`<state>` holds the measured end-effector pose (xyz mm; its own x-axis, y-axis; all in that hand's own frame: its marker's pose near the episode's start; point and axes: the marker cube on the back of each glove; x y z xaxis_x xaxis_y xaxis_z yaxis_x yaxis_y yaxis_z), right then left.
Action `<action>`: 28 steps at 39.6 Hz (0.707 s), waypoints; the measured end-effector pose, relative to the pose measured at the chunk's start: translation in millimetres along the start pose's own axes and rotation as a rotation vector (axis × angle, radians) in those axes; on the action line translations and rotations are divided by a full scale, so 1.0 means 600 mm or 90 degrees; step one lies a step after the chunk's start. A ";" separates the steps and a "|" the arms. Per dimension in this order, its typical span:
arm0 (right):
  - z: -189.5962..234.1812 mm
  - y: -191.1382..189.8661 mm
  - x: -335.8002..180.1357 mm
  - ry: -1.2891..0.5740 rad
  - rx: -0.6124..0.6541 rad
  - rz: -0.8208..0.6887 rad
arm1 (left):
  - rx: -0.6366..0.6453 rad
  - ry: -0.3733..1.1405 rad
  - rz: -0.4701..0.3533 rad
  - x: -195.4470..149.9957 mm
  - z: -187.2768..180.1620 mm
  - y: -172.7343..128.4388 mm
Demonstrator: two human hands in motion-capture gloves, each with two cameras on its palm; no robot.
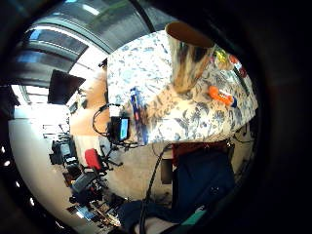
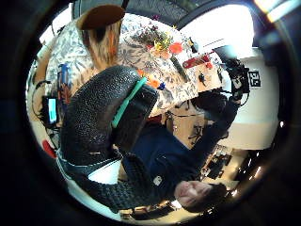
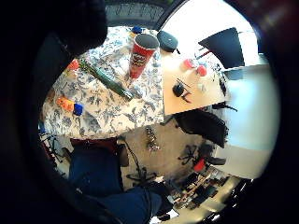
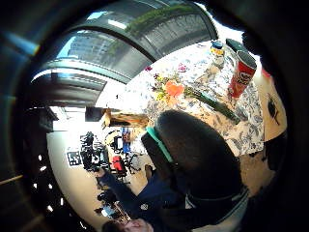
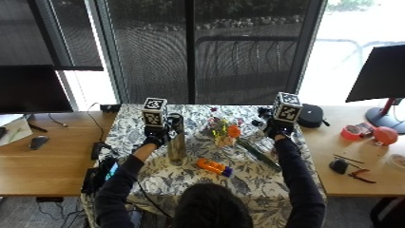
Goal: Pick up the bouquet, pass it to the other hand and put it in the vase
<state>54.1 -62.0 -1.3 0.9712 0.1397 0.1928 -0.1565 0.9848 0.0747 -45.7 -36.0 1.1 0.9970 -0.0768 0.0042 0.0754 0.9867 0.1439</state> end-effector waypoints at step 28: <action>0.064 -0.041 0.086 -0.082 -0.094 0.135 | -0.019 0.006 -0.020 0.021 -0.035 -0.028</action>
<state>101.3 -82.8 44.2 0.8872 0.3395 0.3123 -0.3172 0.9406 -0.1216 -33.8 -50.8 -22.2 0.9943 -0.1062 -0.0090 0.1066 0.9877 0.1147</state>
